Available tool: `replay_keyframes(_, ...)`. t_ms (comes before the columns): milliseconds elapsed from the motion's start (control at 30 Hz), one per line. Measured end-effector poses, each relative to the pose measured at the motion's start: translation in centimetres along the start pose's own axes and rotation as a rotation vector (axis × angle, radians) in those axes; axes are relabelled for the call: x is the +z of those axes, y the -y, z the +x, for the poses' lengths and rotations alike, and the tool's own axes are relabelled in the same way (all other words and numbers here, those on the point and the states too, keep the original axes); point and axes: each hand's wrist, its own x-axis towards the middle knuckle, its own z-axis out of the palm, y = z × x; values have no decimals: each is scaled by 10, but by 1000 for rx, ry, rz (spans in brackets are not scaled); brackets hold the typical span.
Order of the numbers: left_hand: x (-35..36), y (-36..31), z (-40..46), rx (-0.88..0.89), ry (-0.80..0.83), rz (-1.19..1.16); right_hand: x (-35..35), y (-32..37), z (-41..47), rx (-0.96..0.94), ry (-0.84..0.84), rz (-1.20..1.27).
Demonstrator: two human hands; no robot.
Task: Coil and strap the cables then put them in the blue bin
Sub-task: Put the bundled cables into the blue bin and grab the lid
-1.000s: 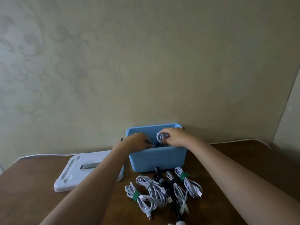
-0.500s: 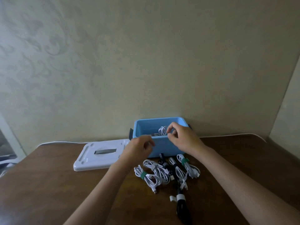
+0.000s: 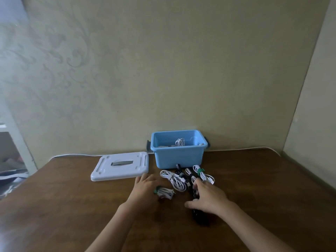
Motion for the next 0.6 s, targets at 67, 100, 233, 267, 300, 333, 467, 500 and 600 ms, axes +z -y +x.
replay_keyframes(67, -1, -1, -4, -14, 16, 15, 1, 3, -6, -18, 18, -17)
replay_keyframes(100, -2, -2, -6, -23, 17, -20, -1, 4, -9, -30, 28, -7)
replay_keyframes(233, -10, -6, -13, -158, -9, -365, -14, -5, -11, -36, 141, 280)
replay_keyframes(267, -12, -6, -14, -227, -25, -469, -18, -7, -11, -36, 165, 348)
replay_keyframes(300, -15, -6, -15, -296, -33, -576, -22, -9, -9, -38, 155, 401)
replay_keyframes(333, -18, -6, -15, -357, -41, -669, -26, -11, -8, -36, 120, 438)
replay_keyframes(467, -32, -5, -10, -532, -88, -972, -34, -9, -7, -22, 43, 243)
replay_keyframes(500, -34, -5, -9, -552, -88, -1003, -32, -6, -9, -17, 67, 157)
replay_keyframes(600, -31, -6, -6, -547, -56, -1005, -16, 7, -13, 7, 184, 104)
